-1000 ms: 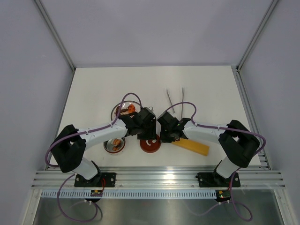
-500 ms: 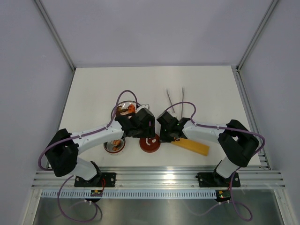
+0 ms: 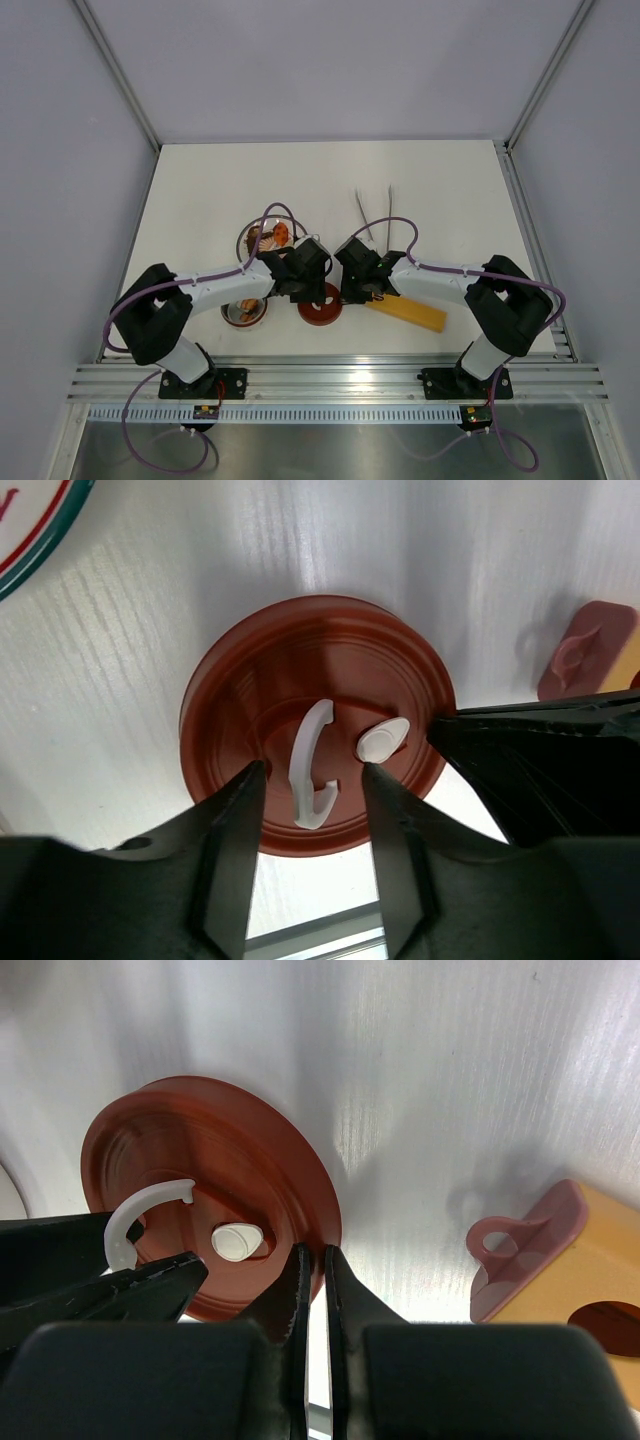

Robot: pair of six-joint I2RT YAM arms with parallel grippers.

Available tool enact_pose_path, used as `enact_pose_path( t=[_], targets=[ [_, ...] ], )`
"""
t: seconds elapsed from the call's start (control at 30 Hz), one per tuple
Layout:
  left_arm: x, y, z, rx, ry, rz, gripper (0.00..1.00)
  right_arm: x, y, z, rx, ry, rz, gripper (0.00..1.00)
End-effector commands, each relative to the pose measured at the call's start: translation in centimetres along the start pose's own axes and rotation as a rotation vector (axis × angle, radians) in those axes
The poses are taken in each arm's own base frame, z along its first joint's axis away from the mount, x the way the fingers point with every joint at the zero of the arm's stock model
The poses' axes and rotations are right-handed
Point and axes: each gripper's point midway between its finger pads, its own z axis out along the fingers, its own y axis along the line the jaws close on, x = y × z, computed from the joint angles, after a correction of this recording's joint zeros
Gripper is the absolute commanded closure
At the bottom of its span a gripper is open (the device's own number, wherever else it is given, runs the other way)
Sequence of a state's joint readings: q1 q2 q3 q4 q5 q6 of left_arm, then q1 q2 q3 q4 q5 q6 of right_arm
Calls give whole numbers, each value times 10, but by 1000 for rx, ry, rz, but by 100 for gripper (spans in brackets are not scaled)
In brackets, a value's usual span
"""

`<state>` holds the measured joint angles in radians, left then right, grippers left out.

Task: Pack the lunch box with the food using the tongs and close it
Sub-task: Pick up the box lid from the center of the board, then close the box lid on the packing box.

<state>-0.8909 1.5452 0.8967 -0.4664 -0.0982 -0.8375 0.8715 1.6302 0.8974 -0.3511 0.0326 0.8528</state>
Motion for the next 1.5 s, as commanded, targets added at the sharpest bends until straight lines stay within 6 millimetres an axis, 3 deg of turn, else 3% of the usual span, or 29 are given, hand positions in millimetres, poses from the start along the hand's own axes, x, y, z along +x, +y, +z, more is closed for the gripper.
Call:
enact_pose_path(
  t=[0.0,0.3,0.5,0.63,0.73,0.77,0.8,0.9,1.07,1.2,1.3,1.47],
  targets=[
    [-11,-17,0,65,-29,-8,57,7,-14,5,61,17,-10,96],
    [-10,-22,1,79,-10,5,76,5,-12,5,59,14,-13,97],
    [-13,-20,-1,56,-13,19,98,5,-12,5,59,14,-14,96],
    [-18,-18,-7,35,-23,46,100,3,-10,1,52,9,-12,96],
    [-25,-18,-18,20,-40,71,100,-1,-13,-12,72,-7,-16,78],
    [-25,-15,-22,6,-33,82,100,-8,-11,-20,69,-40,-17,67],
    [-32,-21,-31,19,-56,86,100,-10,-12,-25,75,-55,-15,43],
    [-42,-22,-49,8,-78,120,100,-23,-20,-48,102,-120,4,21],
    [-48,-20,-70,-16,-77,149,100,-42,-40,-89,139,-225,48,14],
    [-56,-16,-89,-45,-89,173,100,-59,-69,-115,172,-287,113,14],
    [-60,3,-109,-86,-86,161,100,-68,-88,-131,179,-322,144,14],
    [-55,42,-126,-126,-67,92,100,-72,-97,-136,205,-331,136,14]
  ],
)
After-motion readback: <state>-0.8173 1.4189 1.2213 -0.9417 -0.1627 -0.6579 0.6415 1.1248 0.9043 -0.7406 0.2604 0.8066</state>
